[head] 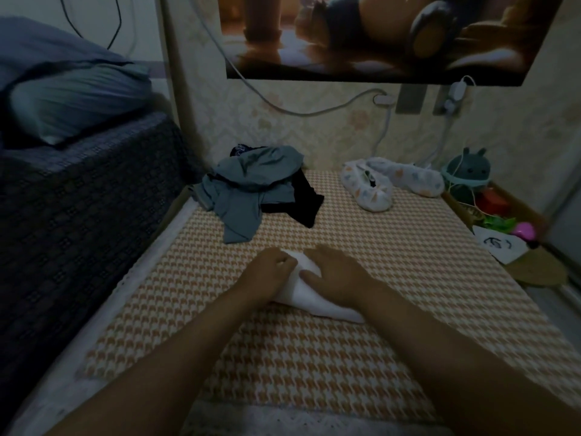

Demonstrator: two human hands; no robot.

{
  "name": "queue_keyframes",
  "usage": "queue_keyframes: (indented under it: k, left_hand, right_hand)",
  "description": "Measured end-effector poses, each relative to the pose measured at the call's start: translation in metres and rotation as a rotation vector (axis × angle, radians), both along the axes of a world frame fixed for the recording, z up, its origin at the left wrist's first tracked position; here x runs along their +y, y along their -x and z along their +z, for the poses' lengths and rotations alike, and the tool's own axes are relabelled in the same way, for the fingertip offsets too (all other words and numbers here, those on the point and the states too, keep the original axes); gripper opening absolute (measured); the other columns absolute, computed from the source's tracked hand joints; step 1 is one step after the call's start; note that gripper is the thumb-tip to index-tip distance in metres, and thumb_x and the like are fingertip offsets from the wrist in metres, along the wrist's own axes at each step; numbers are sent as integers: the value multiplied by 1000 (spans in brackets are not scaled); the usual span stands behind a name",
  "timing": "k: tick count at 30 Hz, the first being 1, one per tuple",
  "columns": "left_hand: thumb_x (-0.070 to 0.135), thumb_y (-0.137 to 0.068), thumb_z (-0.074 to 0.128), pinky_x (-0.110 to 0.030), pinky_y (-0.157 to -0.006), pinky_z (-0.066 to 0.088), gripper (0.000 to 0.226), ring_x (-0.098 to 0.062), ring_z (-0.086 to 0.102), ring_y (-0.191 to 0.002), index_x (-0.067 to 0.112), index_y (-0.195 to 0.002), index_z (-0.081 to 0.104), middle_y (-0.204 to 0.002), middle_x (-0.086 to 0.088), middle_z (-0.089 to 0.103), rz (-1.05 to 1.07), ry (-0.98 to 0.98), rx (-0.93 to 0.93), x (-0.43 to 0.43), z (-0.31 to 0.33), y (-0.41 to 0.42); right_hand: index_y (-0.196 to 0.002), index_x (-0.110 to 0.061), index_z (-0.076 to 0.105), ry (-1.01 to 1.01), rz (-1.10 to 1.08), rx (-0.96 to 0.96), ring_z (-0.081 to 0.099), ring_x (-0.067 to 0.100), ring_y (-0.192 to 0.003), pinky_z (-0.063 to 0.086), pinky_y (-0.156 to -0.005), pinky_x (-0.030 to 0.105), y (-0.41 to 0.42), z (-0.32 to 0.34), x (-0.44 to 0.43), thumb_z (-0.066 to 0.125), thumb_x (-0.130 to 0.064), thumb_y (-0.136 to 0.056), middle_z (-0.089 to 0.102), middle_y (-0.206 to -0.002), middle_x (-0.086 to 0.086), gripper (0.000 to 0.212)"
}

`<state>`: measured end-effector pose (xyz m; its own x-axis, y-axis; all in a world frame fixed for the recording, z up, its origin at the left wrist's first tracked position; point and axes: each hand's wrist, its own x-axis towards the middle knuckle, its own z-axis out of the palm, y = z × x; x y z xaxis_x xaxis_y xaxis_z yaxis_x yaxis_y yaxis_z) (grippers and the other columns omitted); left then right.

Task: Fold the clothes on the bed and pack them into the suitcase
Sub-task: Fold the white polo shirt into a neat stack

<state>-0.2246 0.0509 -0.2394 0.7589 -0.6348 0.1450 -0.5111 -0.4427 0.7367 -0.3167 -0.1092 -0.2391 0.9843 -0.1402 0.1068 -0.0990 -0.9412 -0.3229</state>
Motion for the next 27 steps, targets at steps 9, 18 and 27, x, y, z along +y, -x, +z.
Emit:
queue_keyframes:
  k: [9,18,27]
  left_hand:
    - [51,-92,55,-29,-110,27,80,-24,30,-141,10,-152,20,-157,-9,26,33,-284,132,-20,9,-3]
    - [27,-82,75,-27,-82,50,37,-14,60,-103,16,-116,64,-110,3,63,-106,43,52,-5,26,-13]
    - [6,-84,62,-27,-66,47,13,-12,55,-80,16,-90,56,-86,4,56,-299,398,-211,-49,66,36]
  right_hand:
    - [-124,-8,63,110,77,-273,67,23,-88,54,-77,38,9,-13,7,28,-57,-94,70,-107,9,67]
    - [-108,-37,63,-379,-121,103,61,4,-95,49,-76,21,25,21,-12,72,-74,-63,65,-109,-13,59]
    - [-126,-24,60,270,-59,-449,63,14,-86,50,-68,29,74,68,-38,56,-36,-86,66,-103,0,42]
